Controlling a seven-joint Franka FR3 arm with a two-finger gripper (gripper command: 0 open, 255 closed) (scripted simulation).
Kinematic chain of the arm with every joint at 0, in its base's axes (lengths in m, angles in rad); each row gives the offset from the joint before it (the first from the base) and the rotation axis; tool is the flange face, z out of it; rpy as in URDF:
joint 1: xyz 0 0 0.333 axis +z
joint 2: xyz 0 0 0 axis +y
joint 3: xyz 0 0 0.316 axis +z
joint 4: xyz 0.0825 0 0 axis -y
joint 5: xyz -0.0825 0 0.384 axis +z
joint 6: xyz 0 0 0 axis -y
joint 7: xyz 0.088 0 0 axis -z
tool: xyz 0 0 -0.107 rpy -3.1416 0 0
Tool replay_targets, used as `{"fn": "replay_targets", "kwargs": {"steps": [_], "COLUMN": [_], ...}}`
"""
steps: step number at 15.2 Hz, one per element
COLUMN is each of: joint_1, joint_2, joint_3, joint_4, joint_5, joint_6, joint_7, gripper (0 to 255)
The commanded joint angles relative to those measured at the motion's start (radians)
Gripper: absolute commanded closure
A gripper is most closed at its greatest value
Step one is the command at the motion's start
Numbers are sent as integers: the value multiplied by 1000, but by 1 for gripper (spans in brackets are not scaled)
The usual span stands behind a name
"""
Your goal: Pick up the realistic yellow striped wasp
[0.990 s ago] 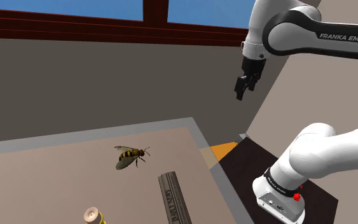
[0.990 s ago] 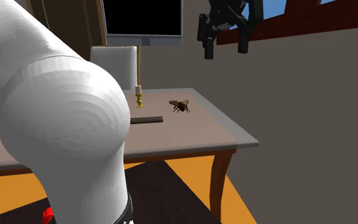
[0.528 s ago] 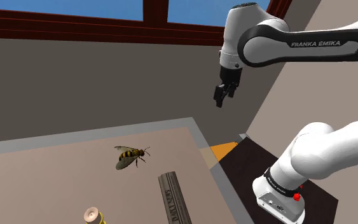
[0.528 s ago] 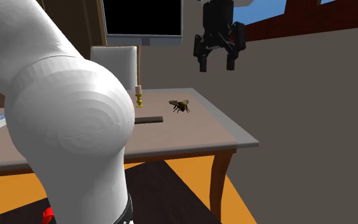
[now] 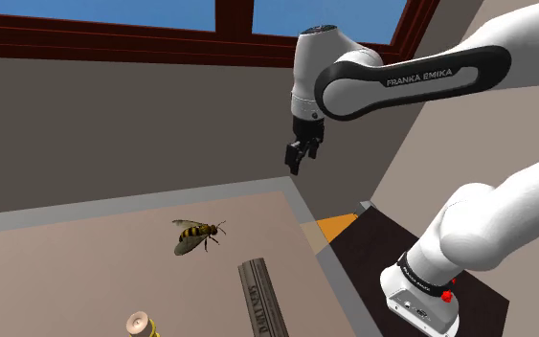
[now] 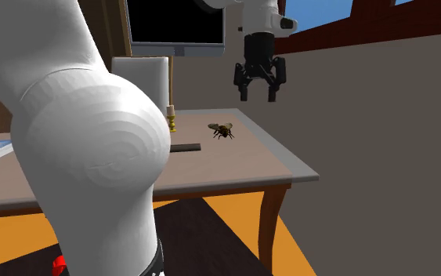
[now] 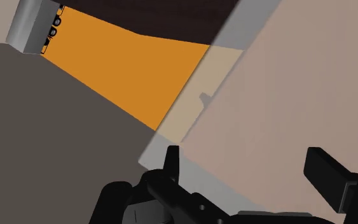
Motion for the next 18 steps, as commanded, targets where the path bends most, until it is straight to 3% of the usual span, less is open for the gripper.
{"fn": "replay_targets", "kwargs": {"steps": [1, 8, 18], "joint_1": [12, 51, 149], "joint_2": [59, 289, 635], "joint_3": [25, 102, 162], "joint_4": [28, 167, 448], "joint_5": [2, -33, -155], "joint_6": [34, 128, 182], "joint_7": [20, 94, 206], "gripper": [0, 0, 0]}}
